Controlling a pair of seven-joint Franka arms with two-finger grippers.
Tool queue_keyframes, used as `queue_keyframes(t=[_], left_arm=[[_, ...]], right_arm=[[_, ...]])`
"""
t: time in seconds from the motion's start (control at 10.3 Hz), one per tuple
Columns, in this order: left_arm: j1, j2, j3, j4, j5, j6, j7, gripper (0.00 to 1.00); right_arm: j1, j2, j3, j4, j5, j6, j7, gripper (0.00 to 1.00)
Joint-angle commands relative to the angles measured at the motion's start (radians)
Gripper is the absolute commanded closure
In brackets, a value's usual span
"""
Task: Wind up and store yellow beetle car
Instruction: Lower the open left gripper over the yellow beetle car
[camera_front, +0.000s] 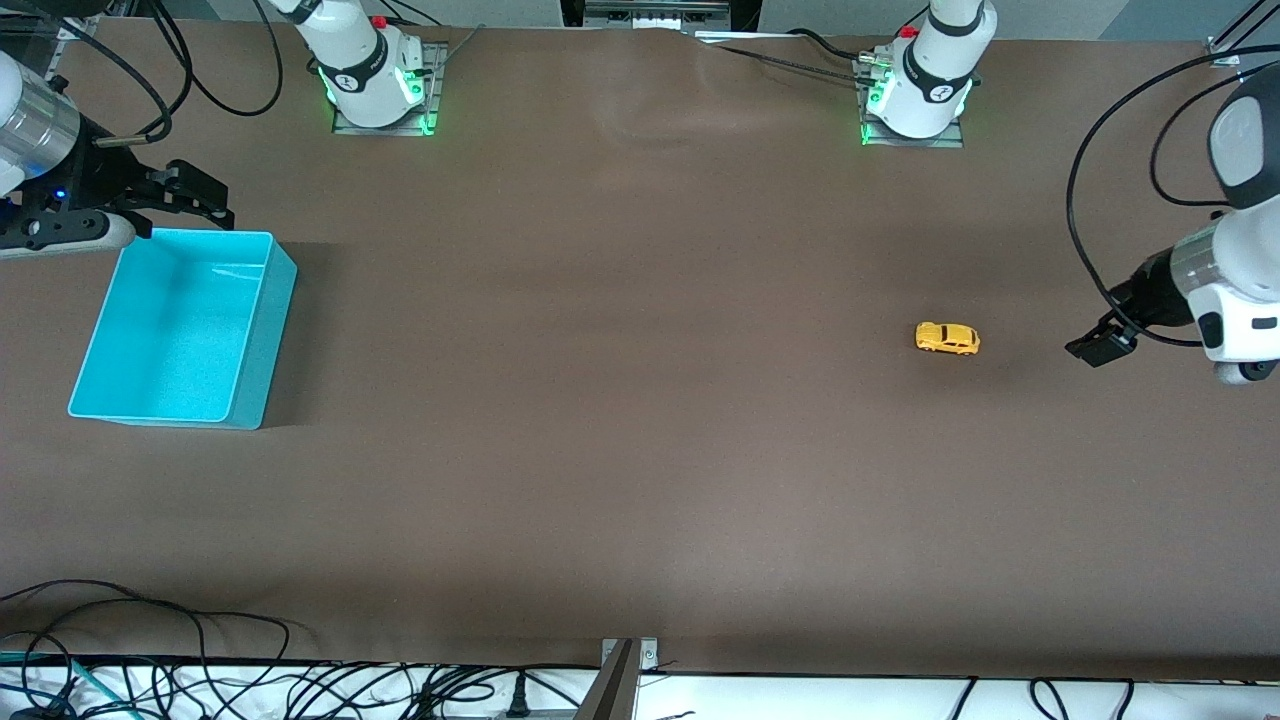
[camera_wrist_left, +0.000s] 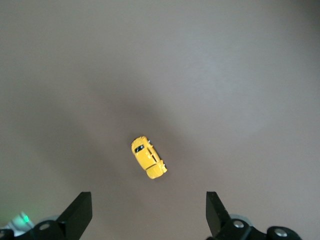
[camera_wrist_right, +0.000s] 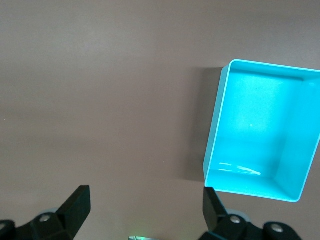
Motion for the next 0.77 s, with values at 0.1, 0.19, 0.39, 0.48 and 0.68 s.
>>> queue_keyframes(t=[0.1, 0.19, 0.39, 0.48, 0.68], left_arm=[[0.002, -0.01, 0.001, -0.184, -0.031, 0.19, -0.342, 0.0], [-0.002, -0.011, 0.001, -0.249, -0.031, 0.269, -0.394, 0.0], [-0.009, -0.013, -0.002, -0.359, -0.027, 0.412, -0.47, 0.0], [-0.01, -0.013, -0.002, -0.402, -0.026, 0.47, -0.505, 0.0], [-0.013, -0.01, -0.014, -0.492, -0.015, 0.611, -0.581, 0.0]], right_arm=[[-0.005, 0.003, 0.001, 0.009, 0.005, -0.013, -0.005, 0.0], [-0.005, 0.01, 0.001, 0.01, 0.005, -0.013, -0.005, 0.0], [-0.006, 0.01, 0.001, 0.009, 0.005, -0.013, -0.005, 0.0], [-0.005, 0.01, 0.001, 0.009, 0.005, -0.013, -0.005, 0.0], [-0.006, 0.01, 0.001, 0.009, 0.005, -0.013, -0.005, 0.0]])
